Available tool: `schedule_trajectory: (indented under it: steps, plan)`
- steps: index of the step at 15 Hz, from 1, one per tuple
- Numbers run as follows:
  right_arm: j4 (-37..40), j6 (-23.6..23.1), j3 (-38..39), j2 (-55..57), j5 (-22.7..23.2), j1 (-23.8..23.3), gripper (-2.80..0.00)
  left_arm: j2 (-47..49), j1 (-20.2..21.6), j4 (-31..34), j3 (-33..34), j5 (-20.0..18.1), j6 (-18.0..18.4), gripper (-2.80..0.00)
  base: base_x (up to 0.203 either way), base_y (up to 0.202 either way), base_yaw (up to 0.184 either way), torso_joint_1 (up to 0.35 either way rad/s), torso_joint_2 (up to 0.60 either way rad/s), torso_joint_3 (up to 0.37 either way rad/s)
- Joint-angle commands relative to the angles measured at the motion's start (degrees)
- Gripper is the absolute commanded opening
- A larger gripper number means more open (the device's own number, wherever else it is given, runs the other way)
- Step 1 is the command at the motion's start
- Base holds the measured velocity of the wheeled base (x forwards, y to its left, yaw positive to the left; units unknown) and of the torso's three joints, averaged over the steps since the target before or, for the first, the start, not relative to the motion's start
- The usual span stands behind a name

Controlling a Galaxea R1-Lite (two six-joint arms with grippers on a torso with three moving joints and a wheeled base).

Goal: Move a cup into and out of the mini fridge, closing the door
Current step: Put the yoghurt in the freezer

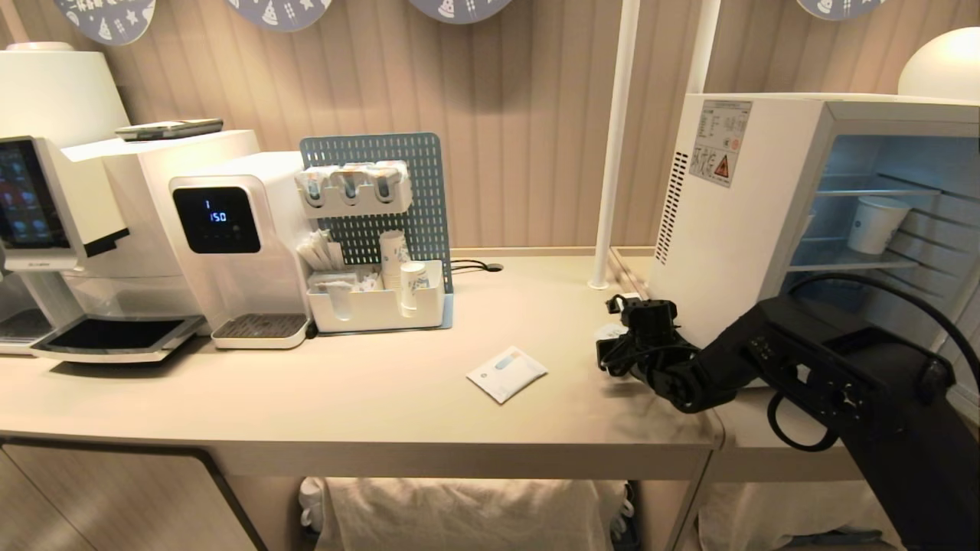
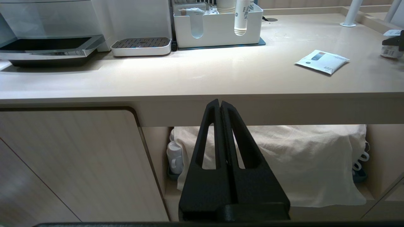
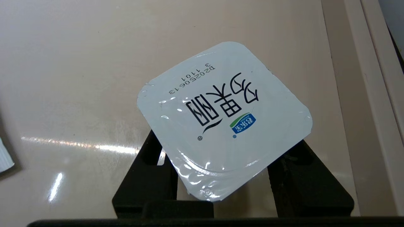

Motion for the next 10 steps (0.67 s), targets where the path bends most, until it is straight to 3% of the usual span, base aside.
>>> schedule_trajectory:
  steps: [1, 7, 8, 10]
  plan:
    - [-0.53, 0.14, 3.12, -3.76, 0.06, -0.06, -2.80, 0.07, 0.00, 0.02, 0.07, 0.02, 0.00, -2.80, 0.000, 0.000, 0.000, 0.000, 0.00, 0.000]
    - [-2.43, 0.65, 20.17, -22.75, -0.08, -0.31, -2.80, 0.07, 0.00, -0.07, 0.01, 0.02, 0.00, -2.80, 0.000, 0.000, 0.000, 0.000, 0.00, 0.000]
    - [-3.51, 0.56, 24.50, -28.04, -0.89, -0.30, -2.80, 0.07, 0.00, -0.07, 0.01, 0.02, -0.09, -2.80, 0.000, 0.000, 0.000, 0.000, 0.00, 0.000]
    - [-4.69, 0.08, 32.28, -39.60, -6.91, -0.25, -2.80, 0.07, 0.00, -0.07, 0.01, 0.02, 0.02, -2.80, 0.000, 0.000, 0.000, 0.000, 0.00, 0.000]
